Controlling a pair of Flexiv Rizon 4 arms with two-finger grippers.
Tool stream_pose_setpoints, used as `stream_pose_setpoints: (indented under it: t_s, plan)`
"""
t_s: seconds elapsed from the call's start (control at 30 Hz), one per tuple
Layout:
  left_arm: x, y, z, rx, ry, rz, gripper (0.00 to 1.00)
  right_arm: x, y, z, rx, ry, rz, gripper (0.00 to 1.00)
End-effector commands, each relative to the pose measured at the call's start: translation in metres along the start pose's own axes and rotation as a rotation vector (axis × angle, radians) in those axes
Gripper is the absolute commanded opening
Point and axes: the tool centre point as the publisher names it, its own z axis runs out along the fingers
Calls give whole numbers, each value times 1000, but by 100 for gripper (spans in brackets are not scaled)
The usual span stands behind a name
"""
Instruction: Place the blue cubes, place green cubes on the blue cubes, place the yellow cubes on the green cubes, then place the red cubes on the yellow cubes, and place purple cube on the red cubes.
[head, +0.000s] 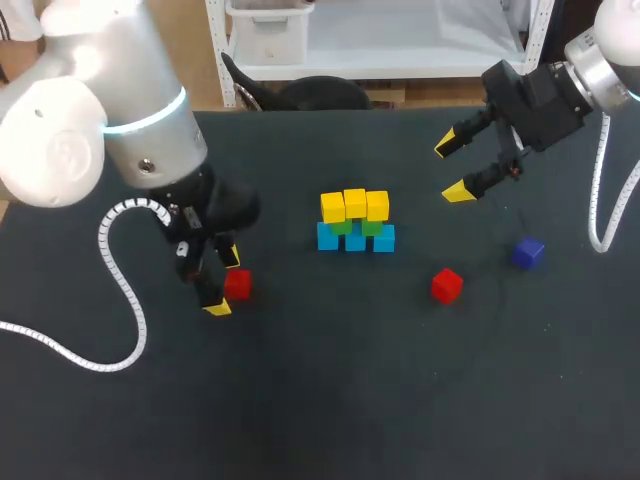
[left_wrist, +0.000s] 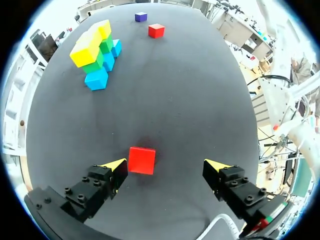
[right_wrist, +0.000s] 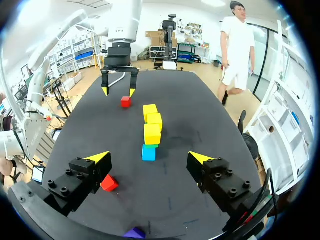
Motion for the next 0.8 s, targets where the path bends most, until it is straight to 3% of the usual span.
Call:
stream_pose_setpoints:
  t_s: [0.03,0.4,0.8]
  plan:
    - [-5,6,4,13,13,2,100,0,0,0,0,-1,-1,100]
    - [-4,14,6,10,6,-9,100,0,0,0,0,-1,-1,100]
    - [-4,8,-8,-18,15,1,100,0,0,0,0,-1,-1,100]
